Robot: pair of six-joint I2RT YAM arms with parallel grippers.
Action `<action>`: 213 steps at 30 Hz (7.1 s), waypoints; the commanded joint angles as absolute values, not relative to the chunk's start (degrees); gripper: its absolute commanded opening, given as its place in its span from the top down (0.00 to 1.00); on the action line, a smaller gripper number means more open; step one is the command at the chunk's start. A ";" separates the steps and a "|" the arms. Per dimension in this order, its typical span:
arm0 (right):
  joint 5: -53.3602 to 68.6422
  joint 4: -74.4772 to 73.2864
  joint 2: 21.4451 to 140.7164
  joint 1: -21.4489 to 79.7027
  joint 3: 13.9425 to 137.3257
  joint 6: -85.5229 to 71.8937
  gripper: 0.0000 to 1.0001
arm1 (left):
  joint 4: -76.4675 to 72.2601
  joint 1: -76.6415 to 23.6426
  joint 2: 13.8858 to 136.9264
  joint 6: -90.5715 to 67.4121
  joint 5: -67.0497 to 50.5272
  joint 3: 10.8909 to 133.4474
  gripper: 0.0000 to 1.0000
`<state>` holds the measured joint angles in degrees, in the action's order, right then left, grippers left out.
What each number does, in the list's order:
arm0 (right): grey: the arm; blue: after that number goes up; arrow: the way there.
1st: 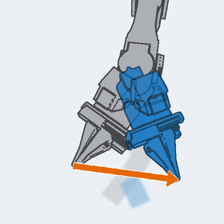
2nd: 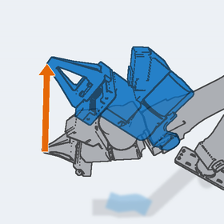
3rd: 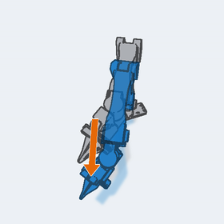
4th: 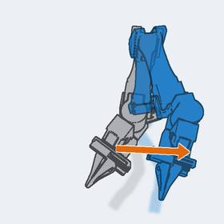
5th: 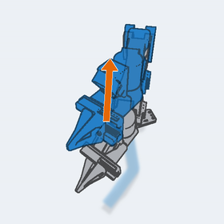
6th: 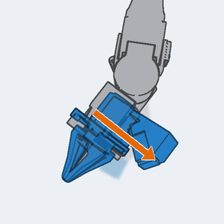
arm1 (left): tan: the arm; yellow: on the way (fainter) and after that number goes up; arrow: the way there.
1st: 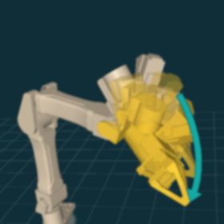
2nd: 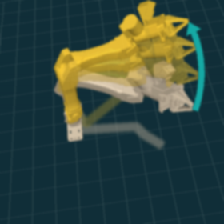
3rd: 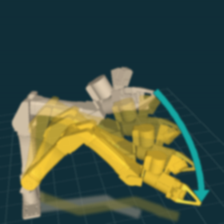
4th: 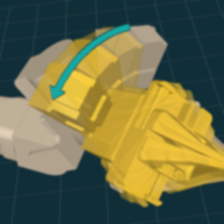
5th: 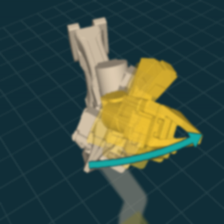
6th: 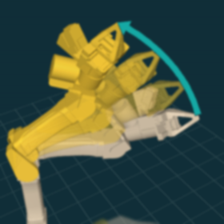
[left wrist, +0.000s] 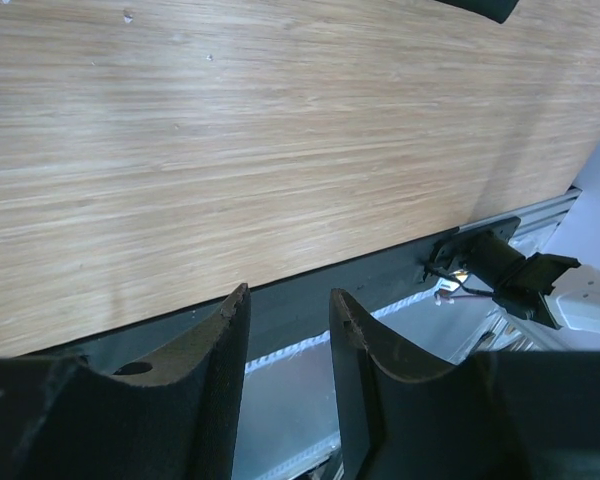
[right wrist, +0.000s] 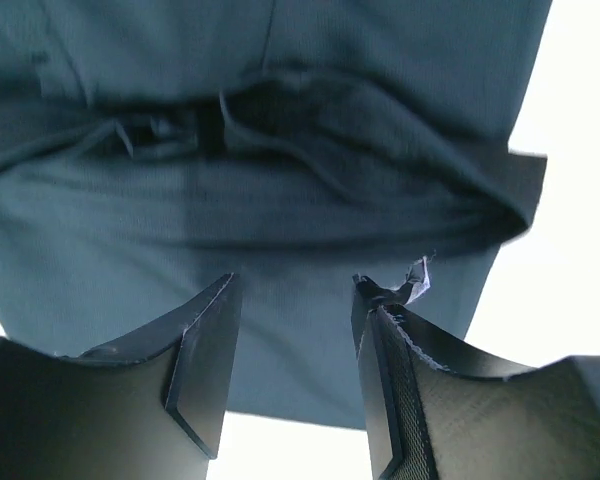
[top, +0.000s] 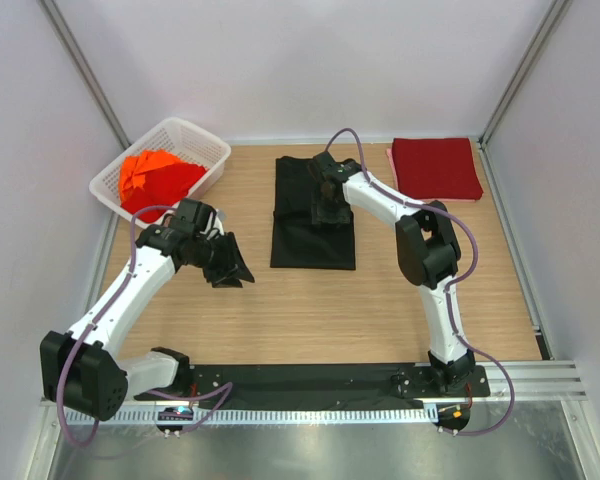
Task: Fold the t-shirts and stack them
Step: Fold the tshirt
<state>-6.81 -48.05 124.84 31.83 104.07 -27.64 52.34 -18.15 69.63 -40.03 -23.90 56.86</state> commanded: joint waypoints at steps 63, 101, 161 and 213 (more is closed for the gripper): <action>-4.31 -37.00 143.70 34.45 133.94 -28.13 0.63 | 52.47 -18.02 65.48 -44.03 -26.02 55.46 0.61; 31.20 -30.95 129.02 14.06 108.73 -30.66 0.91 | 23.73 -17.93 126.12 -51.50 -36.21 101.59 1.00; 31.46 -35.52 98.00 11.95 63.91 -26.35 0.41 | 36.48 -15.64 100.02 -35.16 -30.23 72.25 0.42; 30.41 -34.89 87.32 15.64 42.64 -25.84 0.98 | 27.33 -30.22 83.89 -54.13 -21.27 38.16 0.87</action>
